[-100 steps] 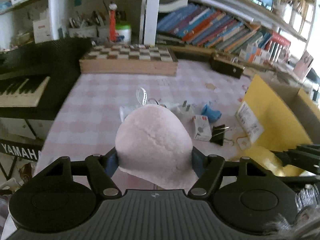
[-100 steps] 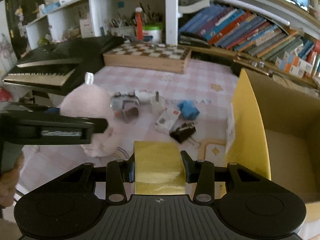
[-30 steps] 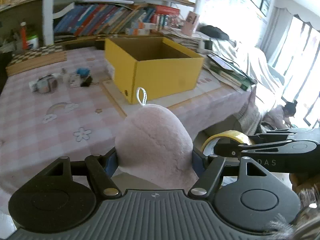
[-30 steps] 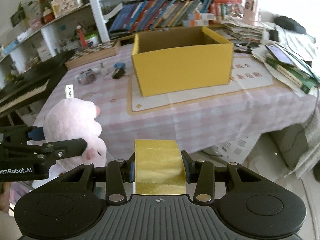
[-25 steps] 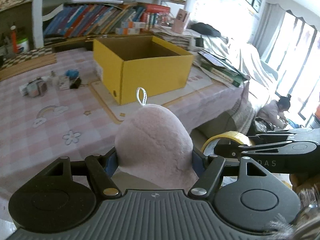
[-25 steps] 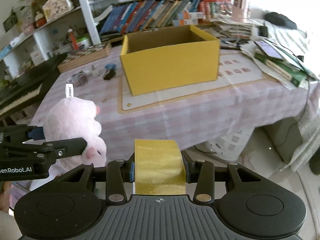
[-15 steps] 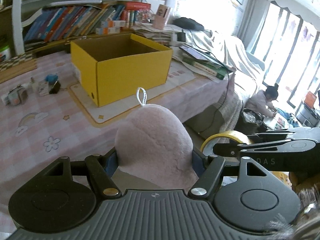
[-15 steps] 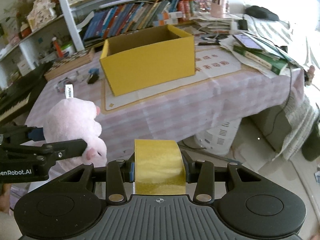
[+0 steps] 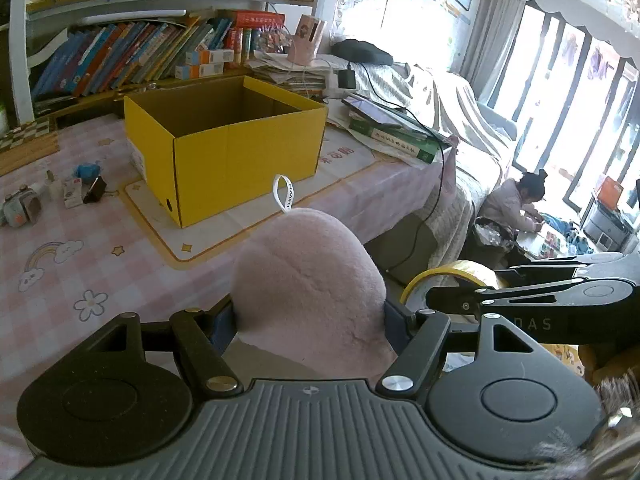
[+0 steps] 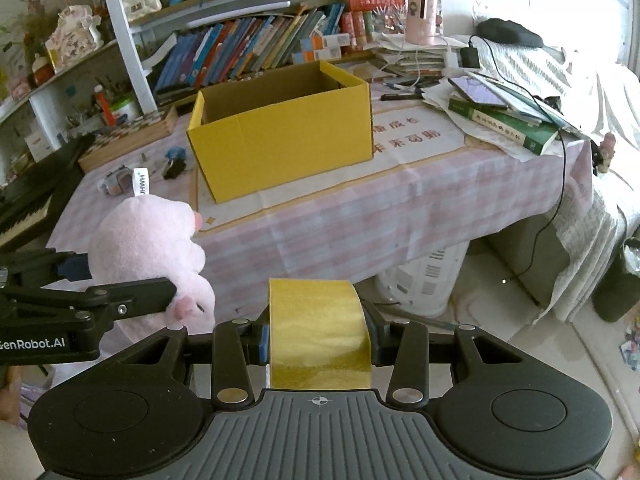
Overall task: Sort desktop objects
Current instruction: 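Lift the tape roll and pink plush and carry both toward the yellow box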
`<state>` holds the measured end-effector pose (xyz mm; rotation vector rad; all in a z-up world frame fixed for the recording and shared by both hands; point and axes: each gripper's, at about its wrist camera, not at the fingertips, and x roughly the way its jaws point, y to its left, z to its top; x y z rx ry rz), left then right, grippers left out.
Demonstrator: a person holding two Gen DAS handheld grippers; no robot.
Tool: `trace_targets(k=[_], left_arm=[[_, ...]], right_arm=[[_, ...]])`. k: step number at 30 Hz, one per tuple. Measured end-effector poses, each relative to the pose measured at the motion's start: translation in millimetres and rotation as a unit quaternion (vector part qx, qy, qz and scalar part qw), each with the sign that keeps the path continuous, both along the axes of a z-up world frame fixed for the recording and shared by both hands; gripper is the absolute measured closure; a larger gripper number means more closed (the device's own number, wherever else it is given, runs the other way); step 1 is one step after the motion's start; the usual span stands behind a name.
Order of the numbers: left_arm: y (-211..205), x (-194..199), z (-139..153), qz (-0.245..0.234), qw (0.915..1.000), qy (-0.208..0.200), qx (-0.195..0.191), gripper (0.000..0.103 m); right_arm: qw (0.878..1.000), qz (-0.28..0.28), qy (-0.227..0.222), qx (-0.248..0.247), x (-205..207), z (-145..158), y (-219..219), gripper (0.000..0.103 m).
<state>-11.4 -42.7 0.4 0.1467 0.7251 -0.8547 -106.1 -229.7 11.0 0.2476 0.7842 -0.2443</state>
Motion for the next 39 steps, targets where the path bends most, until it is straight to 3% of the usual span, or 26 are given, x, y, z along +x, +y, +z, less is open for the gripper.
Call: trace_targets(k=[19,33,39], left_arm=[[-18.2,7.3,-1.5,-0.011,0.9999,0.002,0.000,0.034],[-42.6,41.7,10.4,0.004,0.9996,-0.029,0.001,0.034],[-56.7,66.9,28.2,0.015,0.9982,-0.057,-0.012,0.034]], right_arm=[[1.000,0.003,0.012,0.001,9.4,0.1,-11.3,0.061],[0.999,0.041,0.001,0.006,57.7,2.7,-32.6,0.061],[0.998,0.058,-0.019,0.006,90.5,15.9,-48.0,0.061]])
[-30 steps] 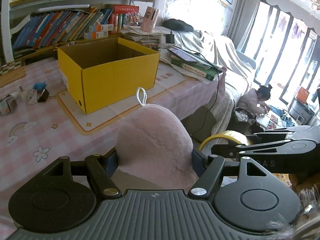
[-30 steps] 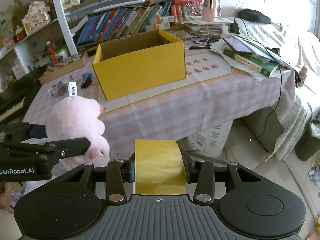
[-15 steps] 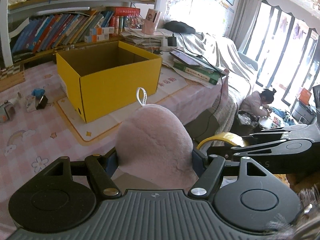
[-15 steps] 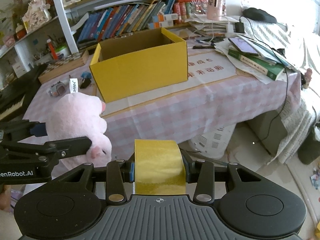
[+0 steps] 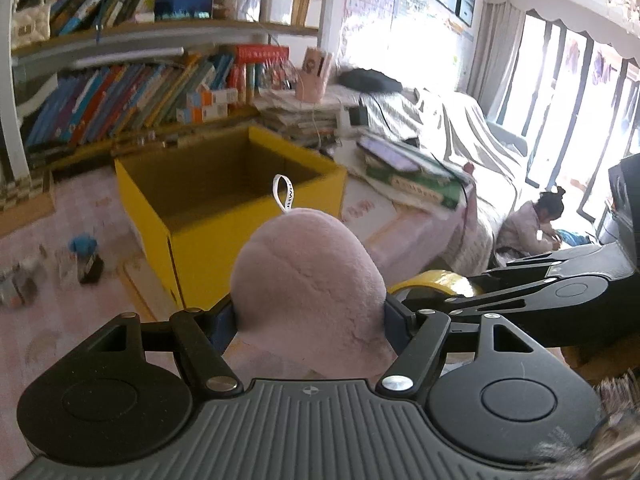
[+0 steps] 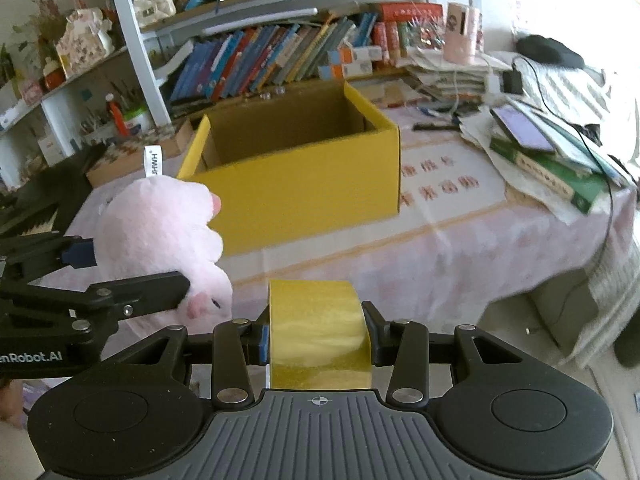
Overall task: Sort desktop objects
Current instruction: 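Lift the tape roll and pink plush and carry both toward the yellow box, then lower both into the yellow box and open both grippers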
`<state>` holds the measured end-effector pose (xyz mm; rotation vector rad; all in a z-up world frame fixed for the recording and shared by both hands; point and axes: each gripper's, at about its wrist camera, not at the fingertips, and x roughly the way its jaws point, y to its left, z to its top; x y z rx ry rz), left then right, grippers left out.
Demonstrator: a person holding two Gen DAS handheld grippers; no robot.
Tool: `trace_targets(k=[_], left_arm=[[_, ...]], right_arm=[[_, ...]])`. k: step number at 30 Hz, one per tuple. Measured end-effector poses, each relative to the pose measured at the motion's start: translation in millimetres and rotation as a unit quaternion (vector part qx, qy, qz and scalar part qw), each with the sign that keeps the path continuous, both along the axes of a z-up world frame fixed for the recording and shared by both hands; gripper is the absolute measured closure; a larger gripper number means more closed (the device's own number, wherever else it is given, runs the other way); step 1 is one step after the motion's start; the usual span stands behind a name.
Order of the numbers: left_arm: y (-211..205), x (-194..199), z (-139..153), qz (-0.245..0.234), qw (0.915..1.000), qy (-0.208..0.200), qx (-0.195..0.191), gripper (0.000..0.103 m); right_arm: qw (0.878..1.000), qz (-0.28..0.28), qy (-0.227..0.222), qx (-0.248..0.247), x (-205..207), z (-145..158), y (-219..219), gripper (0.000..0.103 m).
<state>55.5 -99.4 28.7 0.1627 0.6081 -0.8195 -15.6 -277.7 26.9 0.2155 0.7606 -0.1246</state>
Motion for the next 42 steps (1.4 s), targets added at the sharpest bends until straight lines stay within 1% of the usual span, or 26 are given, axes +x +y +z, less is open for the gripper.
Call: trace_targets(k=[4,10,12,15,19,22,25,28,32,36,40,42], left_arm=[[-11.1,22.1,20.5,0.014,0.9993,-0.033,-0.012,0.034],[-26.1,56.0,52.2,0.055,0.9949,-0.078,-0.030,0.033],[-33.2,67.8,56.8,0.067,0.9933,-0.091,-0.026,0.033],[-47.0,88.8,55.8,0.080,0.9917,-0.100,0.000,0.032],[-65.2,120.0,41.9,0.080,0.9905,-0.100,0.050,0.032],[-78.4,143.5,30.1,0.076,0.9886,-0.094,0.090,0.032],[-88.5,164.9,21.2,0.072,0.9886,-0.076,0.108,0.032],[-99.2,186.5,10.6,0.072,0.9866,-0.061,0.133,0.032],[-112.6,211.3,-6.9,0.072,0.9809,-0.038,0.177,0.032],[-122.3,225.8,-24.2,0.062,0.9732,-0.015,0.221,0.032],[-126.3,235.7,-38.5,0.060,0.9667,-0.002,0.249,0.030],[-127.0,236.7,-43.3,0.064,0.9649,0.002,0.255,0.028]], right_arm=[[0.999,0.019,-0.025,-0.003,28.2,15.3,-15.3,0.061],[0.994,0.066,-0.077,-0.026,76.2,46.8,-34.9,0.061],[0.992,0.082,-0.088,-0.037,93.3,52.7,-40.9,0.061],[0.988,0.107,-0.094,-0.054,123.6,55.6,-50.4,0.061],[0.982,0.153,-0.075,-0.075,171.1,45.8,-60.6,0.061],[0.976,0.187,-0.062,-0.094,204.6,38.7,-64.8,0.061],[0.967,0.221,-0.048,-0.115,230.8,31.4,-61.6,0.061],[0.959,0.252,-0.029,-0.126,253.4,20.9,-58.8,0.062],[0.947,0.286,0.003,-0.146,282.3,4.3,-53.9,0.062],[0.930,0.322,0.038,-0.171,306.4,-13.4,-51.9,0.062],[0.914,0.353,0.072,-0.189,322.4,-30.4,-46.9,0.062],[0.909,0.360,0.079,-0.195,328.4,-35.8,-45.5,0.062]])
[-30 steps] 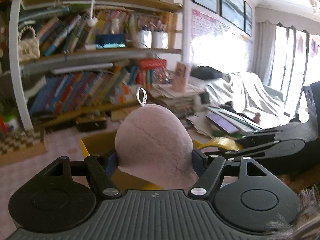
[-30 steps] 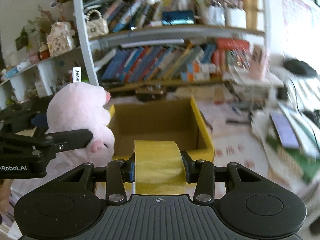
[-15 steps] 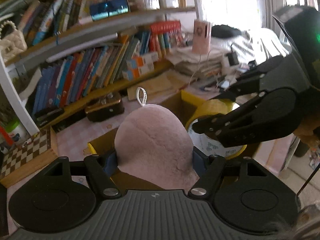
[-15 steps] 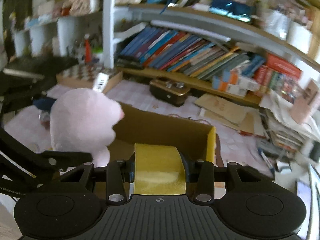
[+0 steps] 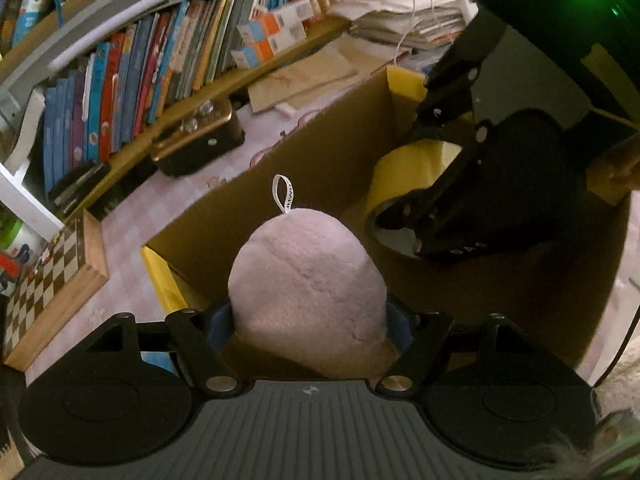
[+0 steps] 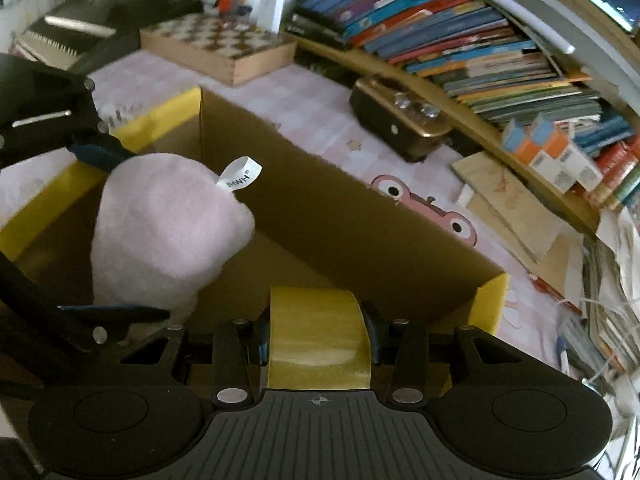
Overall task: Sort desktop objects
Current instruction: 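Lower both into the yellow box and open both grippers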
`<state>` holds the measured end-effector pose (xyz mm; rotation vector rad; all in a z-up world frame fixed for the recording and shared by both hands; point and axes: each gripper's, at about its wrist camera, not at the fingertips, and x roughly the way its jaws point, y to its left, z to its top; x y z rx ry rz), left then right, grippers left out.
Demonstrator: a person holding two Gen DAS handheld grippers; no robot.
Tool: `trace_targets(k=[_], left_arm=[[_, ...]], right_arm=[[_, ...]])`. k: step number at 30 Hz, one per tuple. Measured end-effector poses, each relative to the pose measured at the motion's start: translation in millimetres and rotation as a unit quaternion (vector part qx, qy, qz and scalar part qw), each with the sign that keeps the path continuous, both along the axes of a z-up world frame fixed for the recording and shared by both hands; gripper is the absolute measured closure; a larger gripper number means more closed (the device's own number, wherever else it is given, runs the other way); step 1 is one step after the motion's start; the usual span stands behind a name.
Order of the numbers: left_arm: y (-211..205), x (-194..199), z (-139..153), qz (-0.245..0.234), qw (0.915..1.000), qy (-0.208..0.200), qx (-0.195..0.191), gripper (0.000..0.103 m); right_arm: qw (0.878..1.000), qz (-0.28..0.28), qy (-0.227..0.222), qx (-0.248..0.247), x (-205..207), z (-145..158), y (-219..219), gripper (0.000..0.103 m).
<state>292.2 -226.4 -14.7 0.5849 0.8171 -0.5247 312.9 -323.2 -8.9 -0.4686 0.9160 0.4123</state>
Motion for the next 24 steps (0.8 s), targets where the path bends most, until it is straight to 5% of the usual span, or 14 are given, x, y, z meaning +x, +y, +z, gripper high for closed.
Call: trace_targets(k=[10,15,24], left_arm=[[0.2,-3.8,1.5,0.017,0.9991,-0.036,-0.012,0.016],[7.3,-12.6,20.3,0.033,0.9958,-0.076,-0.038,0.016],[42.0,-55.4,76.7,0.074,0.9773,-0.162,-0.115,0.012]], right_arm=[[1.000,-0.009,0.003,0.014,9.7,-5.0,-2.8,0.060],[0.998,-0.020,-0.024,0.050,5.0,13.9,-9.3,0.048],[0.984,-0.063,-0.105,0.129,-35.1,69.5,-24.7,0.046]])
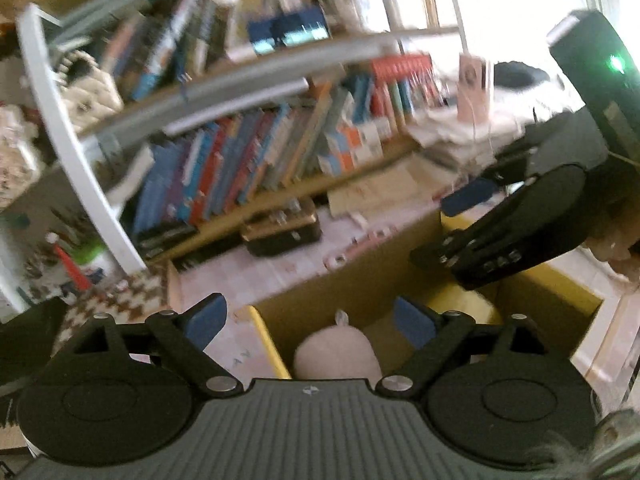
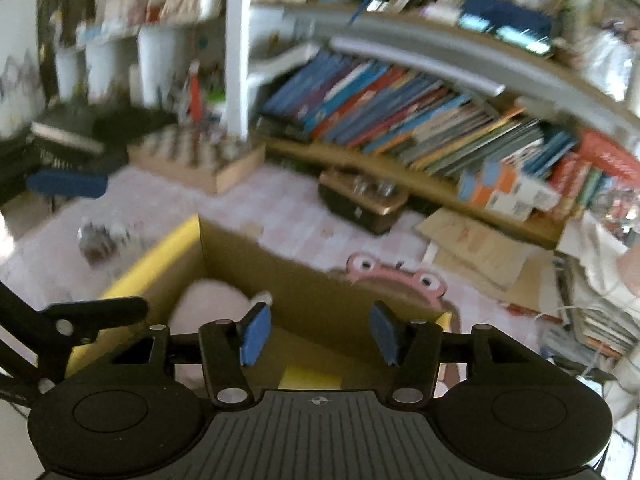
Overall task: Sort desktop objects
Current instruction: 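Lower both into the yellow box and open both grippers, then raise both grippers out of the box and back away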
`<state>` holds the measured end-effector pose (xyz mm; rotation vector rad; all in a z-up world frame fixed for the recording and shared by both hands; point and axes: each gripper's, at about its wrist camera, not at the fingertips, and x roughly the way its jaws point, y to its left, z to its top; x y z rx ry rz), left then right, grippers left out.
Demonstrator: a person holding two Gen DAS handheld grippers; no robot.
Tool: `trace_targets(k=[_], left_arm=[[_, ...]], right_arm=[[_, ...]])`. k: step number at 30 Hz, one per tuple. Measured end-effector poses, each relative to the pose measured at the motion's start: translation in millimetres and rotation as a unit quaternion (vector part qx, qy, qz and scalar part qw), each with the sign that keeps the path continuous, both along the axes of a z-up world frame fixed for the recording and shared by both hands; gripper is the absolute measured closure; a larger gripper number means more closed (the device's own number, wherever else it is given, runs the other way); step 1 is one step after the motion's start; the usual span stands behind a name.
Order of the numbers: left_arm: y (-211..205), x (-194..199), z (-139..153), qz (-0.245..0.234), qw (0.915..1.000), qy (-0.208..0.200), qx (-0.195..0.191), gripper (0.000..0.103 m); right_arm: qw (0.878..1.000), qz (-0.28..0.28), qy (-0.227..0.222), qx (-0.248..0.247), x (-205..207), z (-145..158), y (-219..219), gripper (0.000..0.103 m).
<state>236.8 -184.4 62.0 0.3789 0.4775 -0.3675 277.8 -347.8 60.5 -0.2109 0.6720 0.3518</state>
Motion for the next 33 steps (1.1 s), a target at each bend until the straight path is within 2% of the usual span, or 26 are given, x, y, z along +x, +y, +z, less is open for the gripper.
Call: trace_targets(k=[3,5,8,18,24,33], left_arm=[[16.8,-18.5,14.1,0.010,0.9994,-0.023,-0.024,0.010],[30.9,-32.1,22.1,0.018,0.9983,-0.033,-0.044,0.004],[51.4,-48.7,29.4,0.029,0.9962,-0.047,-0.067,0.003],[116.2,-87.6,24.8,0.080,0.9894,-0.048,-0.111,0.001],[149.3,-112.6,9.2,0.095,0.9877,-0.031,-0.121,0.000],[185.3,-150.2,-16.0,0.103,0.9869,0.001,-0.124,0.000]], right_arm=[[0.999,-0.033,-0.028,0.029,-19.9,17.4,-9.2,0.044],[0.996,-0.059,-0.043,0.048,-34.8,26.2,-15.9,0.044],[0.992,-0.095,-0.060,0.063,-57.4,34.2,-23.0,0.044],[0.970,-0.205,-0.105,0.074,-128.6,36.5,-20.5,0.044],[0.960,-0.251,-0.095,0.078,-169.8,20.6,4.0,0.044],[0.956,-0.274,-0.052,0.086,-219.7,-12.7,61.4,0.044]])
